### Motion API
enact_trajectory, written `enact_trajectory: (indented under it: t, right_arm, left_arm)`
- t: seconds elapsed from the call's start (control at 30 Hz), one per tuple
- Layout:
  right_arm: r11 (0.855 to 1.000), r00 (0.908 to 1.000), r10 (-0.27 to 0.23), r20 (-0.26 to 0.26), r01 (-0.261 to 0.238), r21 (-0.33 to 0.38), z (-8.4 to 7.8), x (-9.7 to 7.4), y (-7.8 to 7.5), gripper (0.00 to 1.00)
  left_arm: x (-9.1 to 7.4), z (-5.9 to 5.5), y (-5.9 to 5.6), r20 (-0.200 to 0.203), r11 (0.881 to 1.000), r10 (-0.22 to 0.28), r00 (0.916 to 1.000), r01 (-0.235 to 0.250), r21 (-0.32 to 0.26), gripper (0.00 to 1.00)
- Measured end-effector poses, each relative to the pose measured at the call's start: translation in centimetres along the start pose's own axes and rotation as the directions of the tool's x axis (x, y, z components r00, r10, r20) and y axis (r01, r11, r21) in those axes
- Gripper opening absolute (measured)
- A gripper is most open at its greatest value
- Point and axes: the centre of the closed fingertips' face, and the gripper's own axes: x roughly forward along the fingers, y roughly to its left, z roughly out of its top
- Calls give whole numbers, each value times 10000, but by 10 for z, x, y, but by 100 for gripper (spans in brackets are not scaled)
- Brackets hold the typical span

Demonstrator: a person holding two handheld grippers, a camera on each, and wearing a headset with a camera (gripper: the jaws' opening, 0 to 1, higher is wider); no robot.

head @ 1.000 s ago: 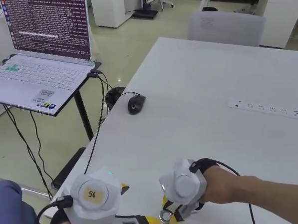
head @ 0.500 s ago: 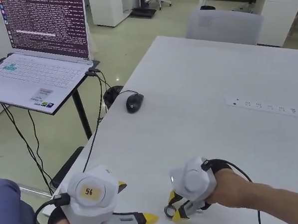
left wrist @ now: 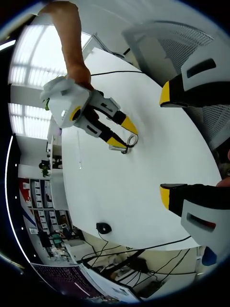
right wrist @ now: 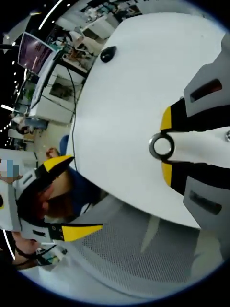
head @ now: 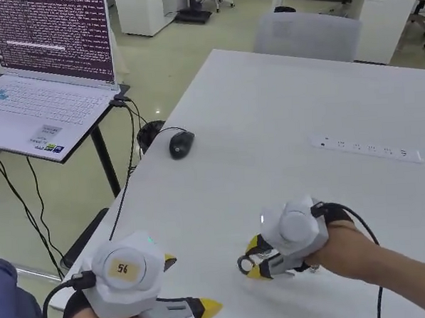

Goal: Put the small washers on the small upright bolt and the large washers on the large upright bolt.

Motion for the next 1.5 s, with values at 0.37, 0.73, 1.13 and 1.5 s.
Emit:
enact_trajectory:
  t: [0.37, 0.73, 1.13, 1.5]
  right_arm:
    - [9886, 9933, -1074, -431, 1113, 1013, -19, -24, -49, 23]
    - [9870, 9924, -908, -831, 1008, 1253, -26, -21, -46, 23]
    - [9889, 9910, -642, -1179, 791, 1262, -31, -11, -44, 23]
    - [9848, 9881, -482, -1461, 714, 1581, -39, 2, -46, 24]
  left_arm:
    - [5, 6, -6, 23, 9997, -153, 9999, 153, 171, 64]
    - [4, 5, -3, -28, 9999, -87, 10000, 87, 133, 64]
    - [4, 5, -4, -56, 9999, -72, 10000, 73, 114, 64]
    - [5, 4, -4, -117, 9998, -104, 9999, 107, 182, 64]
